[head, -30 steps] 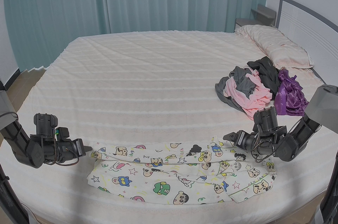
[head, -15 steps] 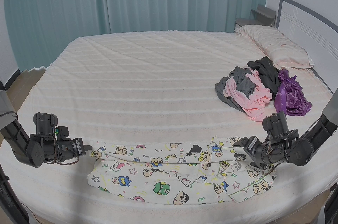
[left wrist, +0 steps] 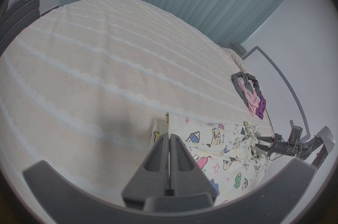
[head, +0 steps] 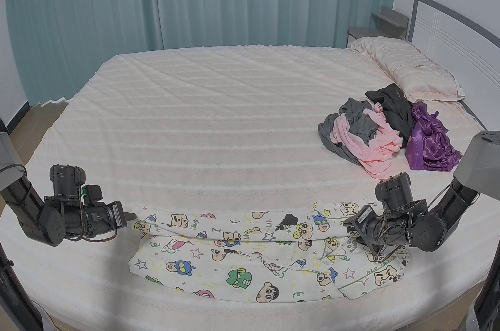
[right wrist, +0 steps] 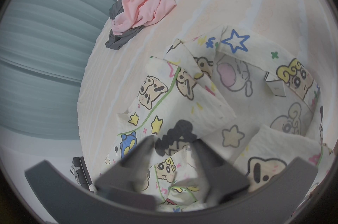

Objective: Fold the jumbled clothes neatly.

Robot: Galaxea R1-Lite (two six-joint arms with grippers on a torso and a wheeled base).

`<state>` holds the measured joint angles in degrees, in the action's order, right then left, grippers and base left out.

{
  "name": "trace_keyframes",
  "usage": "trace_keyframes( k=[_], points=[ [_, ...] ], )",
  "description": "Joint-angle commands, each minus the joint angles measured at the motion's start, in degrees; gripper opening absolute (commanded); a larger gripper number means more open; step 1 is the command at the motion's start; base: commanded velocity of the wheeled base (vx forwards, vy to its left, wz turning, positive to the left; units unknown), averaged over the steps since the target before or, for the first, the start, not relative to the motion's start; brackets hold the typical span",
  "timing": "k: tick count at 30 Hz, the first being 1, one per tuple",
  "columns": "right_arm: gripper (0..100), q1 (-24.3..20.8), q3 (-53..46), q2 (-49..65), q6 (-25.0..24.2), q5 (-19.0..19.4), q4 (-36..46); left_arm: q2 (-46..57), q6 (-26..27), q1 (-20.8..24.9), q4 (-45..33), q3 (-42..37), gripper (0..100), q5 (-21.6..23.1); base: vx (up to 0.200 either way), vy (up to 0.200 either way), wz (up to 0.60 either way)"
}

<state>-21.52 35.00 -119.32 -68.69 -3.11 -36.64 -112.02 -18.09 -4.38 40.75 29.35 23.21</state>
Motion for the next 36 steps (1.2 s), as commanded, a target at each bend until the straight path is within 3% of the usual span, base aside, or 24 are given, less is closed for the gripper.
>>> trace_keyframes(
  k=[1, 7, 13, 18, 22, 26, 36],
  points=[
    [0, 0.4, 0.3, -1.4, -0.2, -0.1, -0.3, 0.0, 0.0, -0.1, 0.1, 0.4, 0, 0.0, 0.0, 0.0, 0.0],
    [0, 0.7, 0.4, 0.6, -0.1, -0.1, -0.3, 0.1, -0.5, 0.0, -0.1, 2.5, 0, 0.0, 0.0, 0.0, 0.0],
    [0, 2.7, 3.7, 4.4, 0.5, -0.1, 1.7, 0.1, -4.4, 0.5, -2.2, 7.9, 0, -1.3, 0.0, 0.0, 0.0],
    [0, 3.9, 11.1, 5.4, 2.2, -0.1, 8.8, -0.4, -6.9, 2.0, -8.2, 16.2, 0, -3.0, 0.0, 0.0, 0.0],
    [0, 4.6, 14.7, 5.0, 3.2, 0.0, 10.7, -2.5, -9.8, 2.8, -8.6, 20.5, 0, -3.3, 0.0, 0.0, 0.0],
    [0, 4.8, 16.6, 4.7, 3.5, 0.0, 10.9, -6.2, -12.6, 3.2, -8.2, 25.0, 0, -7.0, 0.0, 0.0, 0.0],
    [0, 4.4, 11.5, 4.6, 4.5, 0.1, 10.3, -6.5, -14.0, 3.8, -8.1, 22.6, 0, -7.7, 0.0, 0.0, 0.0]
  ],
)
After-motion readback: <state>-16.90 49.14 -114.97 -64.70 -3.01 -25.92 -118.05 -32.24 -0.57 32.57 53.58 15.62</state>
